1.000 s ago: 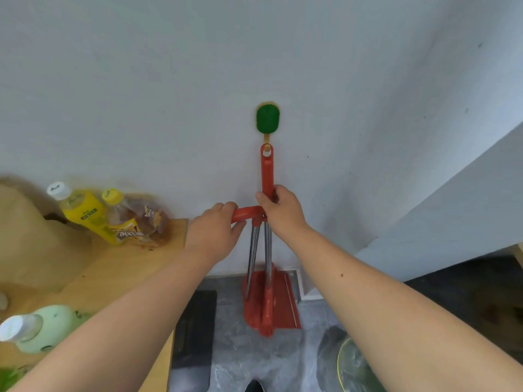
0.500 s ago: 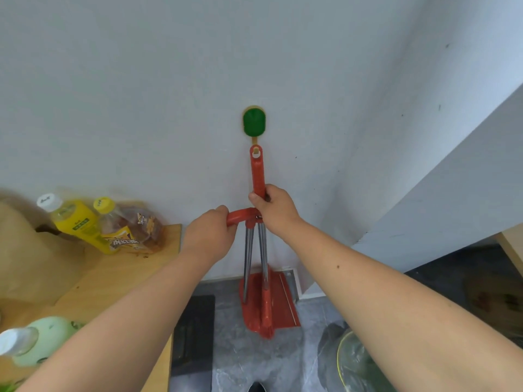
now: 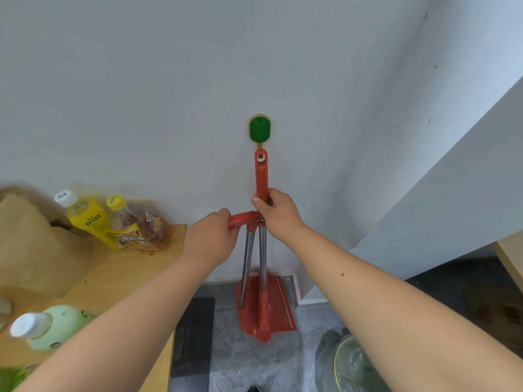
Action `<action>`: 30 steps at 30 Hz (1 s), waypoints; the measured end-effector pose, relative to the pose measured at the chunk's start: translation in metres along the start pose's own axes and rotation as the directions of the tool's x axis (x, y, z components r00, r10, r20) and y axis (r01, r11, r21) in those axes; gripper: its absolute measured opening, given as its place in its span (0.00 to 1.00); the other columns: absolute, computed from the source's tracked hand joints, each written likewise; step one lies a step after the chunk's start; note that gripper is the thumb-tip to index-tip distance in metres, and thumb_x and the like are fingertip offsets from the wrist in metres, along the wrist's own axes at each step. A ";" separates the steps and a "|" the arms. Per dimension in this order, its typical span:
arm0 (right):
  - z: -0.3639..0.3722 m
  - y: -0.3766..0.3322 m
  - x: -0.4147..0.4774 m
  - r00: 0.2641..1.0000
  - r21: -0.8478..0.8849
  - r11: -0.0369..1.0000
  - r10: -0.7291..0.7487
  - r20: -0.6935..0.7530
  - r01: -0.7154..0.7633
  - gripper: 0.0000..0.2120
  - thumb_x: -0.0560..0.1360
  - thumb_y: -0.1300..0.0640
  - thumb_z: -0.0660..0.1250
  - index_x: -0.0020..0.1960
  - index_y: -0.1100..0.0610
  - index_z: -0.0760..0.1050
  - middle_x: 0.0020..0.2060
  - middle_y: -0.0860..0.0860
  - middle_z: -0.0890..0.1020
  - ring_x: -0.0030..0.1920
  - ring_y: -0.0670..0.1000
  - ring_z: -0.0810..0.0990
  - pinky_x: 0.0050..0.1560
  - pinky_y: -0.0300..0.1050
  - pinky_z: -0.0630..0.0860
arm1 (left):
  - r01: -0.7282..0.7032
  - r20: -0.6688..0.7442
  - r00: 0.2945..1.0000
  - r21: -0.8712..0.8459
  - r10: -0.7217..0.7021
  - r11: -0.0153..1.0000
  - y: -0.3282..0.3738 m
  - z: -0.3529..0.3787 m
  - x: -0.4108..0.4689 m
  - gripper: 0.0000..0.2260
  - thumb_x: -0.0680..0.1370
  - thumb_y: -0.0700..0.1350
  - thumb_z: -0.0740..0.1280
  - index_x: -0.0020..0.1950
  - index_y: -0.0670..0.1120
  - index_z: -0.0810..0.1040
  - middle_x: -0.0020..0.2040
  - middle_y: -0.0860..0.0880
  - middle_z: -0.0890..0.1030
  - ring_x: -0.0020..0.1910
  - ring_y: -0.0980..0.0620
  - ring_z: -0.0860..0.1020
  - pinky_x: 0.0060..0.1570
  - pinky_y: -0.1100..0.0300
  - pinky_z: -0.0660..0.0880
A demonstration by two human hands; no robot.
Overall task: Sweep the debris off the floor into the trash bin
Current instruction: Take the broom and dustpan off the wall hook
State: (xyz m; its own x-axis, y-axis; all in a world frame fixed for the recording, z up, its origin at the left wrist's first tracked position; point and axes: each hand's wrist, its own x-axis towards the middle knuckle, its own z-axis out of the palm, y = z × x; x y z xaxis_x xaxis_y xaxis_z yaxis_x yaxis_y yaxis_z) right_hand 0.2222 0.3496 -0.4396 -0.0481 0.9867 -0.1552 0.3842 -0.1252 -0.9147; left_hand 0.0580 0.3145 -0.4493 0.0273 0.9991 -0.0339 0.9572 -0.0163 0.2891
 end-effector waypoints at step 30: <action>-0.063 -0.090 -0.135 1.000 -0.174 0.985 -0.018 0.021 0.021 0.10 0.75 0.55 0.64 0.36 0.52 0.68 0.34 0.48 0.75 0.34 0.50 0.74 0.32 0.43 0.66 | 0.021 0.079 0.996 0.187 -0.036 0.982 0.109 -0.102 -0.110 0.20 0.76 0.64 0.55 0.44 0.50 0.76 0.37 0.52 0.79 0.36 0.49 0.78 0.35 0.56 0.75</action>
State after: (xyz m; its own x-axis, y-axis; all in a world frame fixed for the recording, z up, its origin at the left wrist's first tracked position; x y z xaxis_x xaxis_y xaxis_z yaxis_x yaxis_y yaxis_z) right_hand 0.2519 0.2345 -0.3128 -0.0740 0.9864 -0.1467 0.5378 -0.0844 -0.8389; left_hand 0.1300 0.2066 -0.3166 0.0156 0.9926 -0.1202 0.9946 -0.0031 0.1040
